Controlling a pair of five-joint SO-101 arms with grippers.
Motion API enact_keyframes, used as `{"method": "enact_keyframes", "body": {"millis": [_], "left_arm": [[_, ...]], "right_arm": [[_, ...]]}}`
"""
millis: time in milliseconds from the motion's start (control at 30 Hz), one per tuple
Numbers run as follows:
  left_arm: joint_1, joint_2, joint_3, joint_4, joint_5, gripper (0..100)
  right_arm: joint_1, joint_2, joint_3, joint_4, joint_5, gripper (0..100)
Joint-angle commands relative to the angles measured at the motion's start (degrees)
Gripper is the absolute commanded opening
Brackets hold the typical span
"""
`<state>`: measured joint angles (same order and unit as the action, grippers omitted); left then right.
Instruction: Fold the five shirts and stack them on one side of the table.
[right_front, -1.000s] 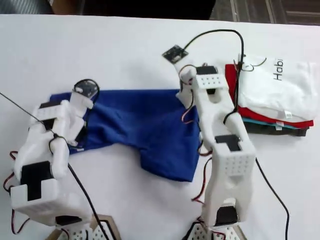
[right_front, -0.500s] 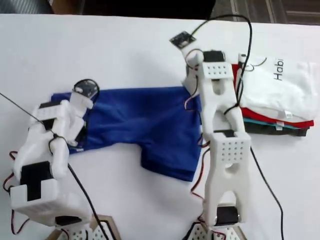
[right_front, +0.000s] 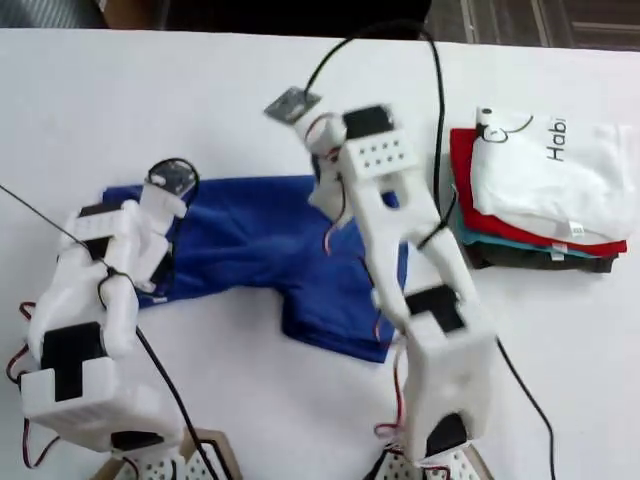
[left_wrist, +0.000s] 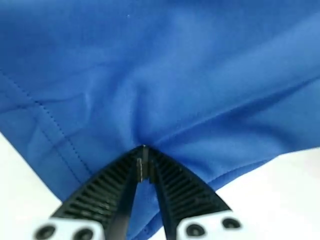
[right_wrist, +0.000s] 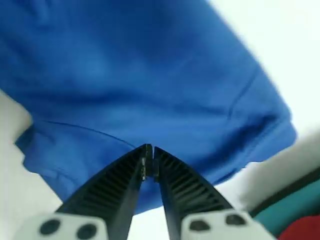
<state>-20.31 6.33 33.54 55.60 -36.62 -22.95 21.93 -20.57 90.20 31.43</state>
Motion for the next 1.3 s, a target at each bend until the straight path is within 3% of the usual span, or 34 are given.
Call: {"method": "enact_keyframes", "body": {"millis": [0,133,267,500,767,1067,1267], "left_arm": [[-0.35,-0.09,-0.04,-2.37,0.26,2],[-0.35,-0.09,-0.04,-2.37,0.26,2],[-0.35,-0.09,-0.04,-2.37,0.26,2],[-0.35,-0.09,-0.04,-2.37,0.26,2],[-0.35,-0.09,-0.04,-2.37,0.26,2],[-0.35,-0.09,0.04,-2.37,0.26,2],[-0.35,-0.09,0.04,-2.37,0.26,2]], "right_arm": [[-4.18,-21.14,22.33,-10.33,-1.05,2.1],[-9.45,-35.21,47.38,-20.53,-1.05,2.1],[-11.91,-42.33,58.73,-21.85,1.67,2.8],[-12.97,-43.38,65.58,-18.42,6.15,18.7],[-20.62,-43.12,69.98,-19.21,3.78,19.0],[-18.77,-42.86,71.03,-24.48,3.96,19.0],[-17.36,-34.59,70.68,-25.27,6.15,19.0]]}}
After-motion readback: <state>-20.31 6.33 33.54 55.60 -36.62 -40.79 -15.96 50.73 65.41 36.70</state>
